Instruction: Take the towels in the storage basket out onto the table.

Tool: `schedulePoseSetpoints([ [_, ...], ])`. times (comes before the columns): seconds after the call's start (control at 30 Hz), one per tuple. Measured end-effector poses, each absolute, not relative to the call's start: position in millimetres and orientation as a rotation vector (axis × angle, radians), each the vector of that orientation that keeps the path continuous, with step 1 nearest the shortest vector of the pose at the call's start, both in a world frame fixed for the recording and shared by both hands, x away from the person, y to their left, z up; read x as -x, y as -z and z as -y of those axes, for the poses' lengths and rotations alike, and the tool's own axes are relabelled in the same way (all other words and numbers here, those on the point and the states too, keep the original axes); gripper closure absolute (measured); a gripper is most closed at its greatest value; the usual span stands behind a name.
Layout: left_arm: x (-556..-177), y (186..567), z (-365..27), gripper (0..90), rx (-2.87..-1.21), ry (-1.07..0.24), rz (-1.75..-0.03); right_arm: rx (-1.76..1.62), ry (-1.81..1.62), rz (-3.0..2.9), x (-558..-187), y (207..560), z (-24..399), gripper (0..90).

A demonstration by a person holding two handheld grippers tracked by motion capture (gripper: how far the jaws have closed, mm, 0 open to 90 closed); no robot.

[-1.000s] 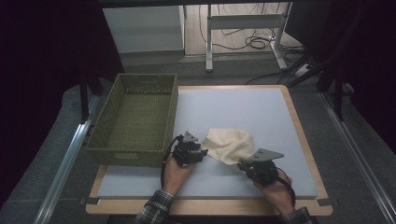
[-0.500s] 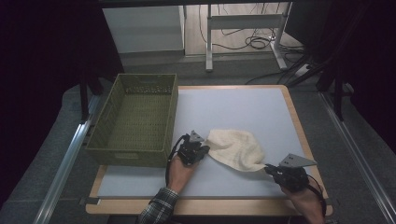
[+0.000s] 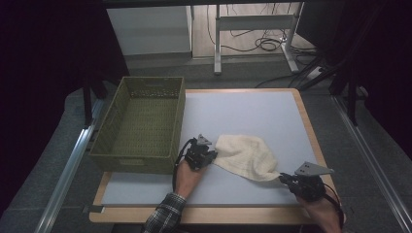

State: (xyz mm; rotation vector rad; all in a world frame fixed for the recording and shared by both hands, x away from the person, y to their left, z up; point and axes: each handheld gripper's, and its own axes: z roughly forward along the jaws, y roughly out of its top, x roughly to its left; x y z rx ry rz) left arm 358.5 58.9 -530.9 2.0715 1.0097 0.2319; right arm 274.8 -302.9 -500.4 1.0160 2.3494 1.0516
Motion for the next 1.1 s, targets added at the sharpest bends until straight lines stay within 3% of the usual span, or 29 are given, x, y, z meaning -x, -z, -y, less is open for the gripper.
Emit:
schedulePoseSetpoints([
  [0.27,-318.2,515.7,-75.8,87.7,-2.067,-0.231,-0.978,-1.029,-1.095,-2.344,-264.0,494.3,313.8,84.6],
  [0.53,-270.9,535.4,-94.8,86.8,-2.099,-0.159,-0.997,-1.055,-1.099,-2.43,-245.2,513.7,315.2,80.5],
  [0.6,-269.2,538.5,-96.0,80.6,-2.099,-0.151,-0.998,-1.058,-1.101,-2.432,-243.9,515.0,316.2,77.5],
  [0.63,-268.9,540.1,-98.1,72.7,-2.083,-0.151,-0.995,-1.07,-1.104,-2.428,-241.2,513.4,319.2,71.5],
  [0.73,-277.4,531.2,-100.7,58.1,-2.048,-0.201,-1.014,-1.075,-1.11,-2.413,-239.3,504.4,325.6,67.5],
  [1.1,-328.5,505.7,-70.2,46.6,-2.052,-0.286,-0.962,-1.11,-1.18,-2.349,-277.3,482.8,328.6,63.6],
])
